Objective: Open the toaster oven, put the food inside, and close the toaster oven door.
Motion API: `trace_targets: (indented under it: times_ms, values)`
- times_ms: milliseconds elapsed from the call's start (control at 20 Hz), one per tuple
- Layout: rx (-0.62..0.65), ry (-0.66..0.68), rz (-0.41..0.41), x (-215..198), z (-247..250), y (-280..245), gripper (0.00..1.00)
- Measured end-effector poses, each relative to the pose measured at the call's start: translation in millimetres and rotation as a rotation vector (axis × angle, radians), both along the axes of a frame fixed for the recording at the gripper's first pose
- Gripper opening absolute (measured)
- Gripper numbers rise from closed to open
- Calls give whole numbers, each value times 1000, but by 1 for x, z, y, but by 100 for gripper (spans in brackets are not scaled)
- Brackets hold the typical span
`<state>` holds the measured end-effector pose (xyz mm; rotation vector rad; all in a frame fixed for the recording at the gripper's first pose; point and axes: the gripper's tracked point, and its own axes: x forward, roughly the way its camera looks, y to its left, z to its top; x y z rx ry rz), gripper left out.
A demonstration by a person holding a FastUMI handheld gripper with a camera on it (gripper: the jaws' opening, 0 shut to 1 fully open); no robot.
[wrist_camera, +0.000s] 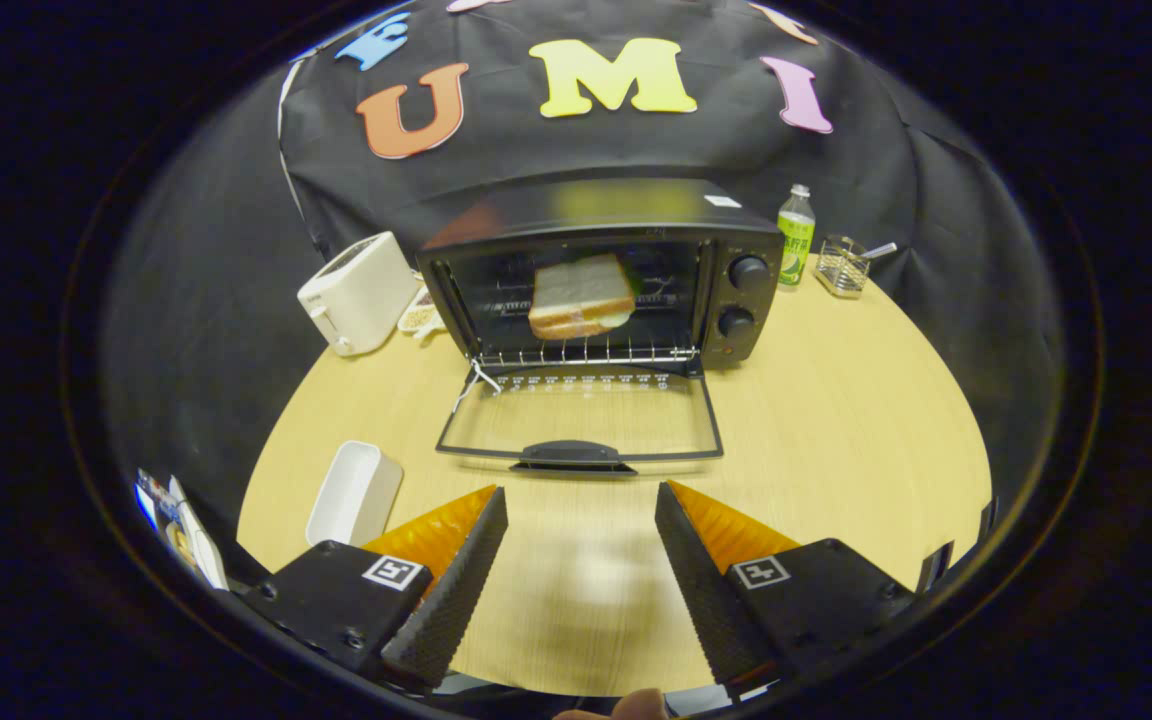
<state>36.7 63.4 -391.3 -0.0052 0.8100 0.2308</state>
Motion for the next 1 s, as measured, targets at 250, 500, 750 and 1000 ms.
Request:
trace_targets:
  times_ms: [250, 500, 750, 1000]
  values:
    - [-31, 40, 6, 12, -42, 6, 97]
    - [-39, 68, -6, 27, -72, 14, 97]
    - [-41, 92, -17, 40, -98, 22, 97]
    - [-82, 73, -34, 47, -99, 22, 97]
